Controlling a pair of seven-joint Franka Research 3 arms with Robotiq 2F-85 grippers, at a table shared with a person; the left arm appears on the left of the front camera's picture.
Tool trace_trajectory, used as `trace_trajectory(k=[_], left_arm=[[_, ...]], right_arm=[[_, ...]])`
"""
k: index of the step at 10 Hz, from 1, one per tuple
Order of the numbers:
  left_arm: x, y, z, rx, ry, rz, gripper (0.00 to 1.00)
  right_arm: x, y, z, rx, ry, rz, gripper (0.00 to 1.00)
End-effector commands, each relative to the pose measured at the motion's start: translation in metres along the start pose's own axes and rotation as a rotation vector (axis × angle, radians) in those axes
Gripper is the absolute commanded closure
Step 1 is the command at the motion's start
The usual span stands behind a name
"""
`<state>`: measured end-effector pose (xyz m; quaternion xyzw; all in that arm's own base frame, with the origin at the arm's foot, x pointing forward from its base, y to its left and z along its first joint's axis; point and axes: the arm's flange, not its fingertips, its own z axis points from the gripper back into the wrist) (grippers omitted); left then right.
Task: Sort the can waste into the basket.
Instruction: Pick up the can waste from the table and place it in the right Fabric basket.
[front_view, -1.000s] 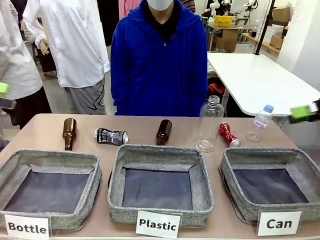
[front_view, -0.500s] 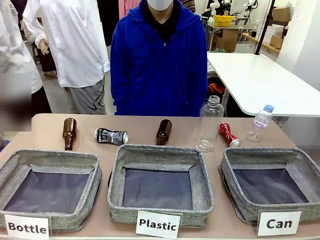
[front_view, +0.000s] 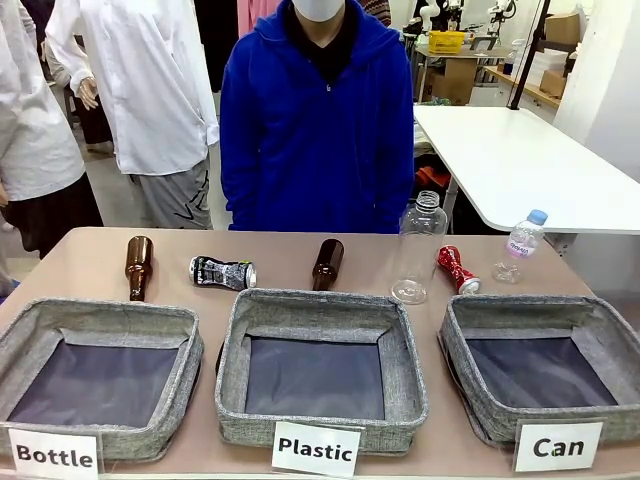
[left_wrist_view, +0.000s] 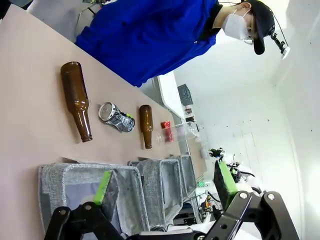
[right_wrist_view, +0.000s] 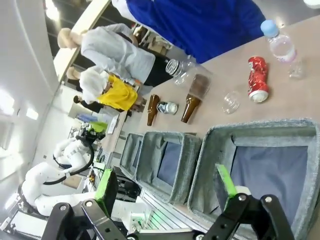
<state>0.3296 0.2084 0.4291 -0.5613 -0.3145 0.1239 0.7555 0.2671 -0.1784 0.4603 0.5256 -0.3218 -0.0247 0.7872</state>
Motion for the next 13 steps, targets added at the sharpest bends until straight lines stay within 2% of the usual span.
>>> trace_trajectory(k=[1, 2, 3, 5, 7, 8, 9, 10, 12, 13], left_arm=[[0.003, 0.001, 0.003, -0.006, 0.015, -0.015, 0.00], [0.000, 0.000, 0.000, 0.000, 0.000, 0.000, 0.00], [-0.003, -0.014, -0.019, 0.161, 0.041, -0.103, 0.00], [-0.005, -0.056, -0.075, 0.300, 0.210, -0.302, 0.00], [-0.020, -0.074, -0.165, 0.443, 0.422, -0.435, 0.00], [-0.030, -0.082, -0.206, 0.496, 0.468, -0.501, 0.00], [-0.041, -0.087, -0.244, 0.563, 0.451, -0.567, 0.00], [-0.051, -0.089, -0.269, 0.576, 0.446, -0.605, 0.00], [-0.056, -0.094, -0.298, 0.581, 0.403, -0.655, 0.00], [-0.058, -0.095, -0.307, 0.621, 0.363, -0.694, 0.00]], right_arm=[[0.004, 0.002, 0.005, 0.010, -0.014, 0.034, 0.00], [0.004, 0.002, 0.005, 0.010, -0.014, 0.034, 0.00], [0.004, 0.002, 0.005, 0.010, -0.014, 0.034, 0.00], [0.004, 0.002, 0.005, 0.010, -0.014, 0.034, 0.00], [0.004, 0.002, 0.005, 0.010, -0.014, 0.034, 0.00], [0.004, 0.002, 0.005, 0.010, -0.014, 0.034, 0.00], [0.004, 0.002, 0.005, 0.010, -0.014, 0.034, 0.00], [0.004, 0.002, 0.005, 0.010, -0.014, 0.034, 0.00], [0.004, 0.002, 0.005, 0.010, -0.014, 0.034, 0.00], [0.004, 0.002, 0.005, 0.010, -0.014, 0.034, 0.00]])
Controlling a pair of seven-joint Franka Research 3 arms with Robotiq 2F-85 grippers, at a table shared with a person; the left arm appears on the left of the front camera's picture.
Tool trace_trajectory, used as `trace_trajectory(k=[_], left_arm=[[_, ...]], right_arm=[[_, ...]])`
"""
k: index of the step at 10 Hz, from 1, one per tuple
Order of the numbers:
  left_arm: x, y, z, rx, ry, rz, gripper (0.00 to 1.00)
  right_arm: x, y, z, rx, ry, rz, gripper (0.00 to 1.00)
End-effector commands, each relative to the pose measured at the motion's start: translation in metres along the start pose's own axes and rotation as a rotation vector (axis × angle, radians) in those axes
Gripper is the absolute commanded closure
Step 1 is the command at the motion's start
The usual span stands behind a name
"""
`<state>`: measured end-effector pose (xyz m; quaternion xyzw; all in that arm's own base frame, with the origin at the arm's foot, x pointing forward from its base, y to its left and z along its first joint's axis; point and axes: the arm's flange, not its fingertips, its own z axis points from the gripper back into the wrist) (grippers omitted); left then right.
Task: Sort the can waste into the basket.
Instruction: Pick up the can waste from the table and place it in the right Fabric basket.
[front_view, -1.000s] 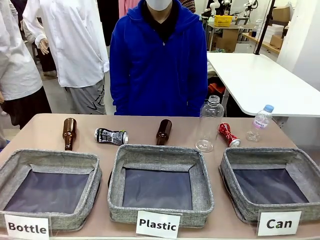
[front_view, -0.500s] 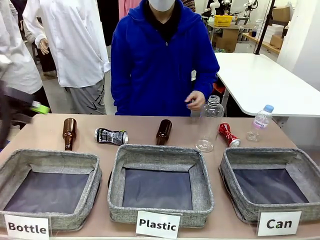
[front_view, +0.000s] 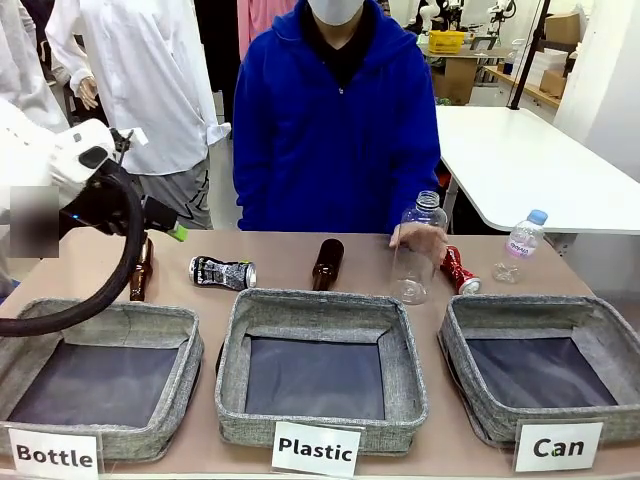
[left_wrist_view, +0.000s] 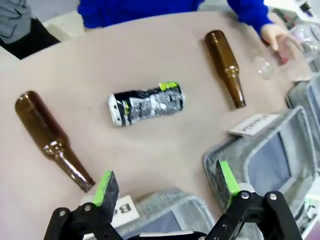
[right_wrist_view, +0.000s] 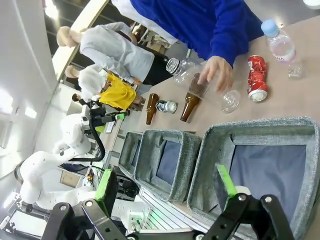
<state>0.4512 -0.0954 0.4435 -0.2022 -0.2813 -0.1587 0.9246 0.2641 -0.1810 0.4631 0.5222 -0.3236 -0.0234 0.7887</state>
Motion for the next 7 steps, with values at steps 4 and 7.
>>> trace_trajectory(k=[4, 7], left_arm=[[0.006, 0.003, 0.002, 0.025, -0.033, 0.003, 0.00], [0.049, 0.015, -0.024, 0.025, 0.149, 0.013, 0.00]], right_arm=[[0.004, 0.000, 0.000, 0.016, -0.014, 0.027, 0.00], [0.004, 0.000, 0.000, 0.016, -0.014, 0.027, 0.00]])
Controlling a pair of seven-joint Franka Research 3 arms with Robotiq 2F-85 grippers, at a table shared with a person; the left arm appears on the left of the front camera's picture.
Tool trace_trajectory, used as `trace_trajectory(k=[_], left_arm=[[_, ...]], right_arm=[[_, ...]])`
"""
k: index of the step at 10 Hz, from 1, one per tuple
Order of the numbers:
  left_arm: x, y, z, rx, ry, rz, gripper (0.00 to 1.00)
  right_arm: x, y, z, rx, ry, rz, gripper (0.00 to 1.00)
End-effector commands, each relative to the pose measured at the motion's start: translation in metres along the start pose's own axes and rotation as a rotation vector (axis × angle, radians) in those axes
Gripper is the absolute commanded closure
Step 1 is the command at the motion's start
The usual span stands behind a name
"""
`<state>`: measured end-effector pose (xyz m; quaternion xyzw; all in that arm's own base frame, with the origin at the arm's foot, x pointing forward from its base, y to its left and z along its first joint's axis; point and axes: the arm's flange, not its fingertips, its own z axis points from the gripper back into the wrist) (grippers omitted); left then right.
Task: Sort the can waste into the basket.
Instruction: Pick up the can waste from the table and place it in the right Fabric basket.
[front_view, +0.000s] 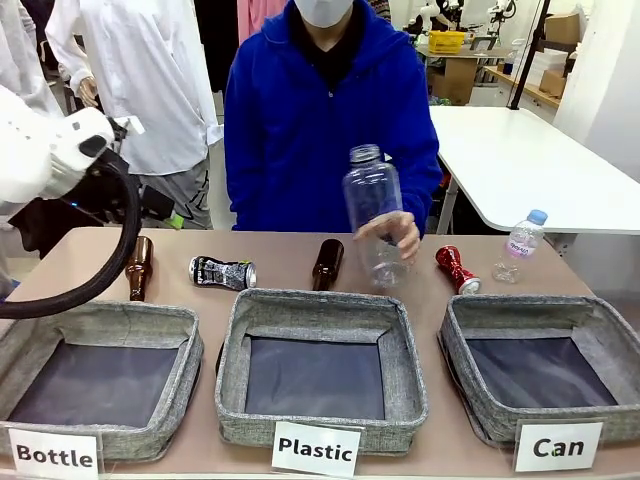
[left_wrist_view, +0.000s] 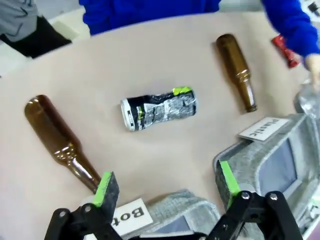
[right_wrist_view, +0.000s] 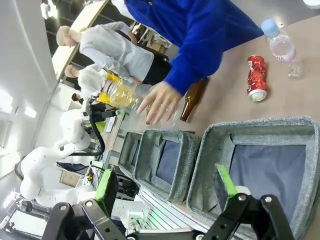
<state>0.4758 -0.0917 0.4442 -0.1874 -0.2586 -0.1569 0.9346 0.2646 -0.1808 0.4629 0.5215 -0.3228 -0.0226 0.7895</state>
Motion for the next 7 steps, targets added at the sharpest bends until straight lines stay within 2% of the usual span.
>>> trace_trajectory(k=[1, 2, 3, 4, 5, 7], left_arm=[[0.036, -0.002, -0.027, 0.007, 0.128, 0.007, 0.00], [0.048, 0.009, -0.026, -0.031, 0.164, -0.010, 0.00], [0.045, 0.035, -0.003, -0.168, 0.181, -0.016, 0.00], [0.025, 0.063, 0.034, -0.333, 0.172, -0.026, 0.00], [0.009, 0.090, 0.060, -0.439, 0.154, -0.056, 0.00], [-0.033, 0.132, 0.096, -0.447, 0.060, -0.004, 0.00]], right_arm=[[0.004, 0.000, 0.001, 0.017, -0.016, 0.027, 0.00], [0.004, 0.000, 0.001, 0.017, -0.016, 0.027, 0.00], [0.004, 0.000, 0.001, 0.017, -0.016, 0.027, 0.00], [0.004, 0.000, 0.001, 0.017, -0.016, 0.027, 0.00], [0.004, 0.000, 0.001, 0.017, -0.016, 0.027, 0.00], [0.004, 0.000, 0.001, 0.017, -0.016, 0.027, 0.00]])
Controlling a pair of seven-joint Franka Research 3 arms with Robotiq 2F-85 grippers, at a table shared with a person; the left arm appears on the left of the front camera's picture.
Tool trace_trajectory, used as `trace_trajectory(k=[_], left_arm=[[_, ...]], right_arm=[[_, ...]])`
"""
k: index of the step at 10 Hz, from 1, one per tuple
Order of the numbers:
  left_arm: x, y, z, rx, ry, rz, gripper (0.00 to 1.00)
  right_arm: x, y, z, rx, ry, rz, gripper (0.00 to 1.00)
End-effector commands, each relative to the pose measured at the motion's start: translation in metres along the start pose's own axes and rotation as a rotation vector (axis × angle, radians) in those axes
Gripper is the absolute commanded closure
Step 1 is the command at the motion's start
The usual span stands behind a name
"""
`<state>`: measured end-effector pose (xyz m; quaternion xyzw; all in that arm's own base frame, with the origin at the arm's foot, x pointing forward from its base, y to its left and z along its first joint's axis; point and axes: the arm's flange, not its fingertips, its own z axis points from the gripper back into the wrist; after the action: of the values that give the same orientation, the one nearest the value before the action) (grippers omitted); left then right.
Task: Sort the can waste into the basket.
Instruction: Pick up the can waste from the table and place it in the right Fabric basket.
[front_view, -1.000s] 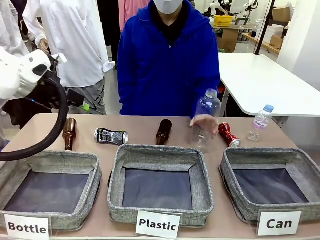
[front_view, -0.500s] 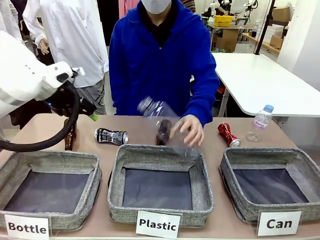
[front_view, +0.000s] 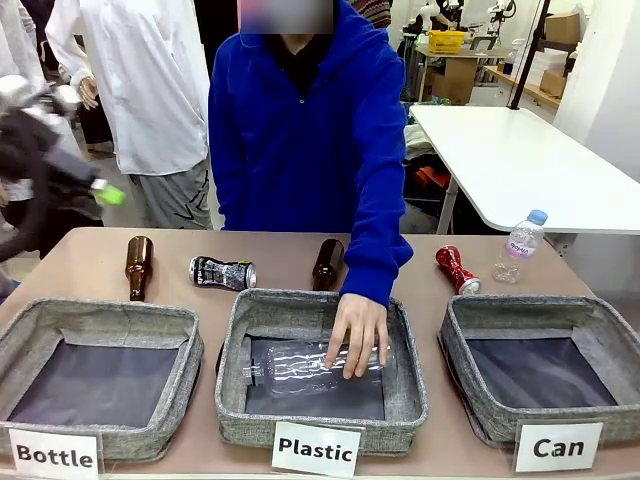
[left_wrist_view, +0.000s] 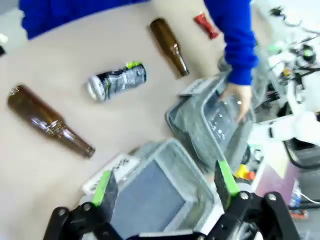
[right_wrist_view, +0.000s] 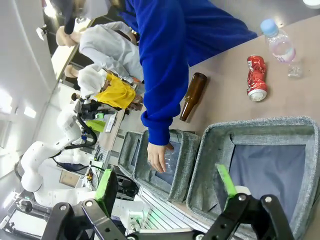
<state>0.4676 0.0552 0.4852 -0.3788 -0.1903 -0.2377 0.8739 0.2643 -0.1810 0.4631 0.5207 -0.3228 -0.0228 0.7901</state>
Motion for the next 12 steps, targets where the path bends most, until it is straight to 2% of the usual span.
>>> trace_trajectory(k=[1, 3, 6, 10, 12], left_arm=[[-0.043, 0.024, 0.020, 0.002, -0.077, 0.070, 0.00], [-0.059, 0.031, 0.035, 0.019, -0.137, 0.061, 0.00], [-0.044, 0.015, 0.004, 0.115, -0.097, 0.050, 0.00], [0.009, -0.016, -0.081, 0.241, 0.182, -0.042, 0.00], [0.036, -0.028, -0.127, 0.330, 0.266, -0.062, 0.00]], right_arm=[[0.004, 0.000, 0.000, 0.019, -0.017, 0.026, 0.00], [0.004, 0.000, 0.000, 0.019, -0.017, 0.026, 0.00], [0.004, 0.000, 0.000, 0.019, -0.017, 0.026, 0.00], [0.004, 0.000, 0.000, 0.019, -0.017, 0.026, 0.00], [0.004, 0.000, 0.000, 0.019, -0.017, 0.026, 0.00]])
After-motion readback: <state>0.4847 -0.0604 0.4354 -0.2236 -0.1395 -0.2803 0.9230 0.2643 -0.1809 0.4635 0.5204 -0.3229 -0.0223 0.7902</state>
